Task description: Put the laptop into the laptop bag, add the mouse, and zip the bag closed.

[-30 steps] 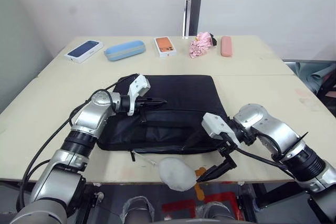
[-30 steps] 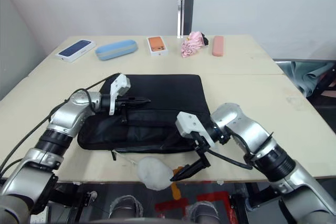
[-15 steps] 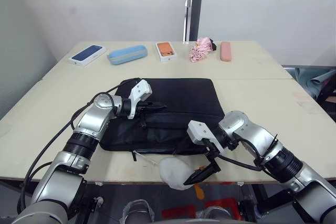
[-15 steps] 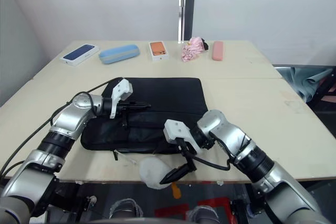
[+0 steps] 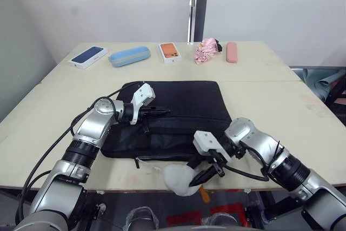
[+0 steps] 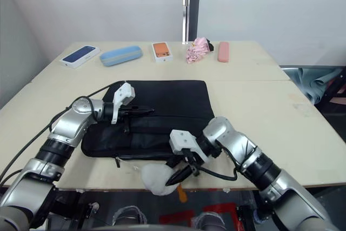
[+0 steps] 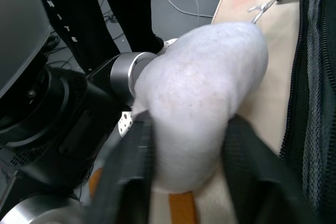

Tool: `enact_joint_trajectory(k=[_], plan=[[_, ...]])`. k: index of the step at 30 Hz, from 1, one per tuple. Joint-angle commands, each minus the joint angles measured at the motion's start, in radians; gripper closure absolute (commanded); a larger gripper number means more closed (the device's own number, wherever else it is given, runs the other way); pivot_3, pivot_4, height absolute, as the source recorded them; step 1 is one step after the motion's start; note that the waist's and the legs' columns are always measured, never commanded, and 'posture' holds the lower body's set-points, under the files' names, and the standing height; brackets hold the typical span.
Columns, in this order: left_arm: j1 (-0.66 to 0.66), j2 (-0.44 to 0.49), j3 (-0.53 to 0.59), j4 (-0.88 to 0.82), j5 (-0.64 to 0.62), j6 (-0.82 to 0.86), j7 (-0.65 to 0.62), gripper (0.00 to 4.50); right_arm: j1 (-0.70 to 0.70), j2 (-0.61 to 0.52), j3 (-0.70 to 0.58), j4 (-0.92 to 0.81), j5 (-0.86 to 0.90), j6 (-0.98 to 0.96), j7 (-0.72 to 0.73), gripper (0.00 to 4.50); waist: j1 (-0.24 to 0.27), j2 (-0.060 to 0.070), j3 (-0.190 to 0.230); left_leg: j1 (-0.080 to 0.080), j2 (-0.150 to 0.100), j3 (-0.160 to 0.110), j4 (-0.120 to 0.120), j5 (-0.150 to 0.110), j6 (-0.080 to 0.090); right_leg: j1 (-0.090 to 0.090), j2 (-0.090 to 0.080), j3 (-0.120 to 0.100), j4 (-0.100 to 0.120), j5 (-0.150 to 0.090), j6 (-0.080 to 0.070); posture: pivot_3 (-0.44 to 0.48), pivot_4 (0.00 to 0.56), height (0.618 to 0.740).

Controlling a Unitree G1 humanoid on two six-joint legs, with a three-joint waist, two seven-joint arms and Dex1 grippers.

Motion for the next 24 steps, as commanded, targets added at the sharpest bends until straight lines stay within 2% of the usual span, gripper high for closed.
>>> enact_joint_trajectory(k=[1,2,8,17,24], plan=[[0.053,0.004,-0.069,0.053,0.065,0.019,-0.008,4.5,-0.013,-0.027,-0.051,-0.031,0.035,0.013,0.025,4.27,0.0,0.0,0.0,0.0,0.0,0.0,0.0,0.0,0.0,0.0,0.0,0.0,0.0,0.0,0.0,0.0,0.15,0.74],[0.055,0.002,-0.07,0.056,0.066,0.014,-0.008,4.5,-0.014,-0.032,-0.06,-0.044,0.047,0.026,0.025,4.45,0.0,0.0,0.0,0.0,0.0,0.0,0.0,0.0,0.0,0.0,0.0,0.0,-0.001,0.0,0.0,0.0,0.15,0.74],[0.083,0.001,-0.076,0.089,0.072,-0.028,-0.025,4.5,0.001,-0.088,-0.098,-0.133,0.038,0.024,-0.016,4.45,0.002,0.001,-0.003,0.001,0.0,0.001,-0.006,0.0,0.0,0.001,0.0,-0.001,-0.006,0.0,0.0,0.0,0.15,0.74],[0.112,-0.003,-0.097,0.149,0.104,-0.102,-0.035,4.5,0.047,-0.266,-0.172,-0.288,0.079,0.066,-0.002,4.45,0.004,0.005,-0.008,0.001,-0.001,0.002,-0.013,0.0,0.0,0.004,0.0,-0.002,-0.015,0.0,0.0,0.0,0.15,0.74],[0.12,-0.012,-0.098,0.18,0.11,-0.14,-0.032,4.5,0.116,-0.42,-0.305,-0.346,0.142,0.12,0.013,4.45,0.005,0.008,-0.012,0.003,-0.001,0.003,-0.013,0.0,0.0,0.005,0.0,0.001,-0.016,-0.001,0.001,0.0,0.15,0.74]])
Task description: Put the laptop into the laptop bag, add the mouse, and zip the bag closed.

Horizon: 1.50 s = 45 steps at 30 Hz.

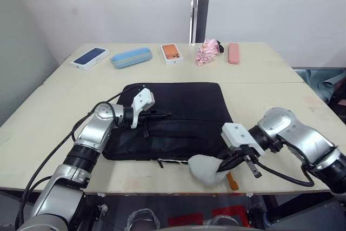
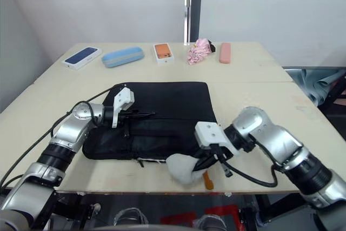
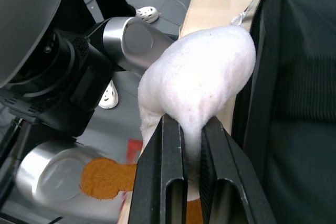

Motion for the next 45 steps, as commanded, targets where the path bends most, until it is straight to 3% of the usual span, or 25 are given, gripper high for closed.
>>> enact_joint_trajectory(k=[1,8,25,38,45], plan=[[0.077,0.007,-0.095,0.119,0.105,0.025,-0.01,4.5,0.038,-0.1,-0.111,-0.031,0.04,0.0,0.037,4.45,0.001,0.001,-0.001,0.0,0.0,0.0,0.0,0.0,0.0,0.0,0.0,0.0,0.0,0.0,0.0,0.0,0.15,0.74],[0.065,0.012,-0.092,0.133,0.106,0.012,-0.02,4.5,0.09,-0.229,-0.196,0.043,0.035,-0.047,0.073,4.45,0.001,0.005,-0.004,0.0,0.0,0.001,-0.002,0.0,0.0,0.0,0.0,0.001,-0.001,-0.001,0.002,0.0,0.15,0.74],[0.077,0.013,-0.092,0.119,0.104,-0.002,-0.036,4.5,0.253,-0.402,-0.331,0.322,-0.056,-0.256,0.083,4.45,0.0,0.006,-0.005,0.0,-0.001,0.004,-0.006,-0.001,0.001,-0.001,-0.001,0.0,-0.007,-0.002,0.004,0.0,0.15,0.74],[0.074,0.011,-0.096,0.119,0.103,-0.005,-0.045,4.5,0.109,-0.389,-0.299,0.552,-0.177,-0.375,0.061,4.45,-0.001,0.006,-0.005,-0.001,-0.001,0.006,-0.006,-0.002,0.002,-0.002,-0.001,0.0,-0.008,-0.003,0.004,0.0,0.15,0.74],[0.07,0.008,-0.096,0.128,0.103,-0.009,-0.048,4.5,-0.062,-0.269,-0.256,0.708,-0.282,-0.474,-0.057,4.45,-0.004,0.006,-0.005,-0.001,-0.001,0.009,-0.006,-0.002,0.003,-0.002,-0.002,0.001,-0.007,-0.002,0.004,0.0,0.15,0.74]])
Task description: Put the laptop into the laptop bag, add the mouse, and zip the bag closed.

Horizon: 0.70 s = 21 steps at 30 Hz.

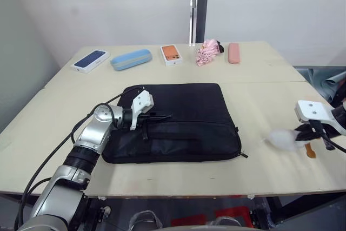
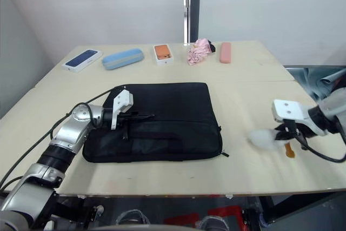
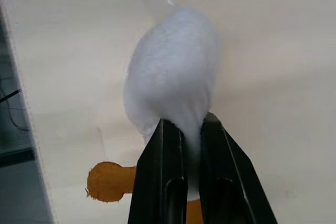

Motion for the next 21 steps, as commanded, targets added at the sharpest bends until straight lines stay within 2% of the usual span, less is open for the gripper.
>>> enact_joint_trajectory(k=[1,10,21], plan=[[0.065,0.007,-0.095,0.097,0.101,0.041,-0.015,4.5,-0.088,0.046,0.005,0.083,-0.067,-0.071,-0.074,4.45,0.001,0.0,0.0,0.0,0.0,0.0,0.0,0.0,0.0,0.0,0.0,0.0,0.0,0.0,0.0,0.0,0.15,0.74],[0.089,0.007,-0.095,0.062,0.093,0.05,-0.017,4.5,-0.177,0.214,0.029,0.235,-0.148,-0.131,-0.242,4.45,0.002,0.0,0.0,-0.001,0.0,0.001,0.0,0.0,0.001,-0.001,0.0,0.0,-0.001,0.0,0.0,0.0,0.15,0.74],[0.102,0.018,-0.092,0.043,0.091,0.047,-0.017,4.5,-0.238,0.307,0.026,0.339,-0.199,-0.186,-0.39,4.45,-0.007,0.001,0.0,-0.001,0.0,0.003,-0.001,-0.001,0.001,-0.001,0.0,0.0,-0.002,0.0,0.0,0.0,0.15,0.74]])
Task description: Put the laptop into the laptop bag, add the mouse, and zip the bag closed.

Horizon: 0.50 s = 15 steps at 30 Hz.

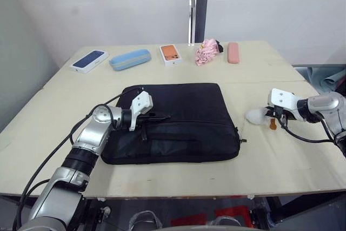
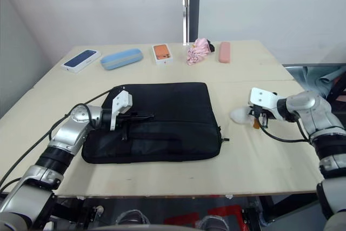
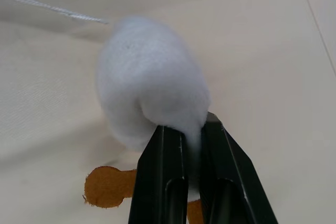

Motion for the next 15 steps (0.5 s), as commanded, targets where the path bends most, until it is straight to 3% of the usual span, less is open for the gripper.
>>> enact_joint_trajectory(k=[1,15], plan=[[0.082,0.01,-0.095,0.07,0.092,0.048,-0.016,4.5,-0.037,0.014,-0.026,0.025,-0.011,-0.017,-0.065,4.45,-0.001,0.0,0.0,0.0,0.0,0.0,0.0,0.0,0.0,0.0,0.0,0.0,0.0,0.0,0.0,0.0,0.15,0.74],[0.073,0.004,-0.096,0.083,0.1,0.04,-0.002,4.5,-0.049,0.03,-0.036,0.068,-0.024,-0.039,-0.16,4.45,-0.002,0.0,0.0,0.0,0.0,0.0,0.0,0.0,0.0,0.0,0.0,0.0,-0.001,0.0,0.0,0.0,0.15,0.74]])
